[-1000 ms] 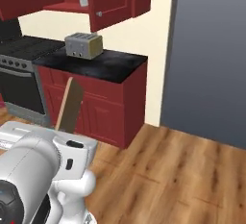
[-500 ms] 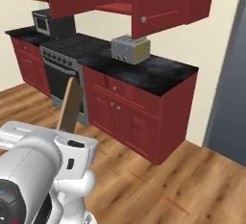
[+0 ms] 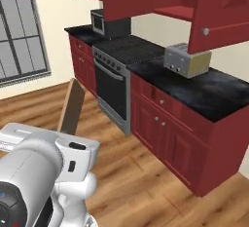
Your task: Move the cutting board and knife to the sink. Then move spray from the cabinet to the counter.
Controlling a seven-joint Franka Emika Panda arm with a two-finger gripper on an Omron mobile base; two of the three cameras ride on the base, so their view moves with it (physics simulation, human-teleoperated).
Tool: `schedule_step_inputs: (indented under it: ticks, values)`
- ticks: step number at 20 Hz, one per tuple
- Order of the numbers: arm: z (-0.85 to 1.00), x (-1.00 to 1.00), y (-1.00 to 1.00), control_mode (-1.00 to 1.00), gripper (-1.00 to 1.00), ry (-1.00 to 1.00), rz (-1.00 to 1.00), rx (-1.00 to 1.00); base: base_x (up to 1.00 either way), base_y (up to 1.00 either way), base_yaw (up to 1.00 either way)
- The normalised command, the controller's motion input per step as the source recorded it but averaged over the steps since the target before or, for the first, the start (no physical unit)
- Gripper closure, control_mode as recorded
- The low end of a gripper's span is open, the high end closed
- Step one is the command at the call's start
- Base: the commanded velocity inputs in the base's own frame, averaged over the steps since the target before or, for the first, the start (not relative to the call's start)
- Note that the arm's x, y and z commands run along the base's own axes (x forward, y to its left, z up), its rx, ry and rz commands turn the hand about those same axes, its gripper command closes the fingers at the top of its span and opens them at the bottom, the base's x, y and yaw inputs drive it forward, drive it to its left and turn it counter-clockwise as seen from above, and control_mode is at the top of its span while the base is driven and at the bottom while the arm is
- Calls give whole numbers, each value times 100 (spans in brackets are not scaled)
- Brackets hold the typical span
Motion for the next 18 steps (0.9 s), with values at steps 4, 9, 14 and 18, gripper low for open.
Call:
schedule_step_inputs:
  ticks: [4, 9, 14, 18]
  values:
    - [0, 0, 0, 100, 100, 0, 0, 0, 62, 25, 46]
    - [0, 0, 0, 100, 100, 0, 0, 0, 61, 24, 45]
    - [0, 0, 0, 100, 100, 0, 0, 0, 61, 23, 45]
    - [0, 0, 0, 100, 100, 0, 0, 0, 67, 21, 45]
